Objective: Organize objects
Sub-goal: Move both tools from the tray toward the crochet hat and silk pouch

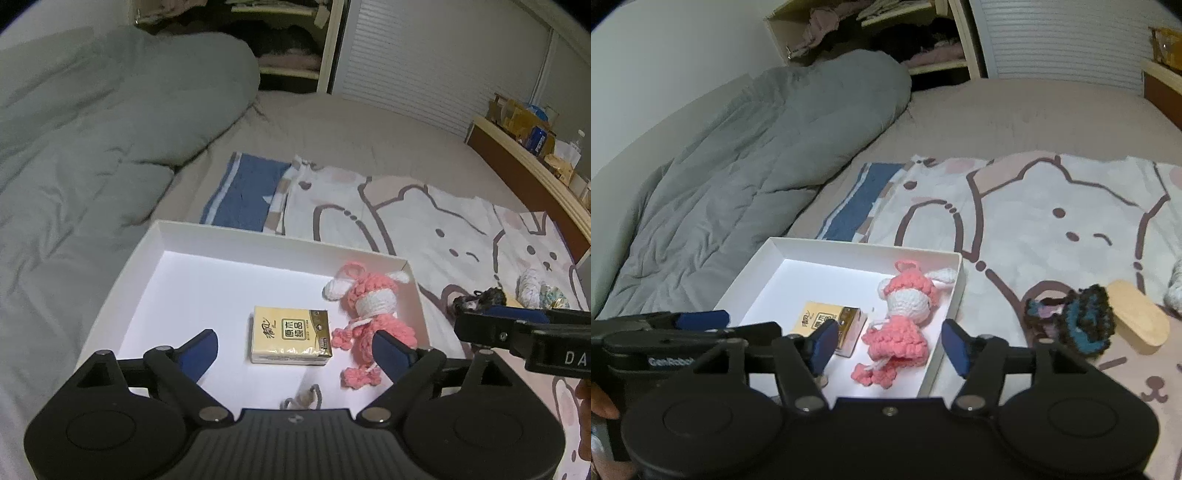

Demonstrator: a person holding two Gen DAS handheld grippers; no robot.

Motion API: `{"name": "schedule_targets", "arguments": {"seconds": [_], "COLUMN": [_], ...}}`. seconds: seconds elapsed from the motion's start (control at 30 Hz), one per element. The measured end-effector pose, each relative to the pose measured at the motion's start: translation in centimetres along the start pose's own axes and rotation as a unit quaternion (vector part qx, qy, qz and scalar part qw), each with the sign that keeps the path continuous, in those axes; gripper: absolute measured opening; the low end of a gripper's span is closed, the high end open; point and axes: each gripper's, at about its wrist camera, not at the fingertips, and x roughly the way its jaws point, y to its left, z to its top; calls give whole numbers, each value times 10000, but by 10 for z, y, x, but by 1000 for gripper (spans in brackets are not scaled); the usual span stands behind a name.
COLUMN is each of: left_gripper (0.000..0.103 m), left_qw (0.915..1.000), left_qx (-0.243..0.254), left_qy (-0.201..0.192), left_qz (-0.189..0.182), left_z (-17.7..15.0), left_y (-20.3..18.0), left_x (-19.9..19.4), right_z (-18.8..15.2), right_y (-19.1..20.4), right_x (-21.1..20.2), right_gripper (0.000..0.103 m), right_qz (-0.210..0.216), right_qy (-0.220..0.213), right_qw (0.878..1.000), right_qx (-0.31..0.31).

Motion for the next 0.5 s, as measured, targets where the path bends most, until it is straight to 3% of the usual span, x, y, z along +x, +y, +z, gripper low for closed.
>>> {"name": "schedule_targets", "arguments": {"seconds": [0.3,0.37,0.5], "left_gripper": [102,103,103], "left_qw": [9997,9996,9994], "left_qx": [-70,-105,-146], "left_qy": [-166,-215,-262], "left_qz": [169,157,152], "left_z": [-7,-11,-18], "left_y": [-11,-13,-18], "left_x": [-37,-44,-53], "right_z": [-6,-9,-13], "right_y": [-3,-5,-7], "right_x": [-32,-38,-47], "right_gripper": [76,83,85], "right_qz": [-51,-52,-114], "right_qy": [-151,-168,-179], "right_qw": [9995,9992,9984], "right_qx": [-272,-353,-517]}}
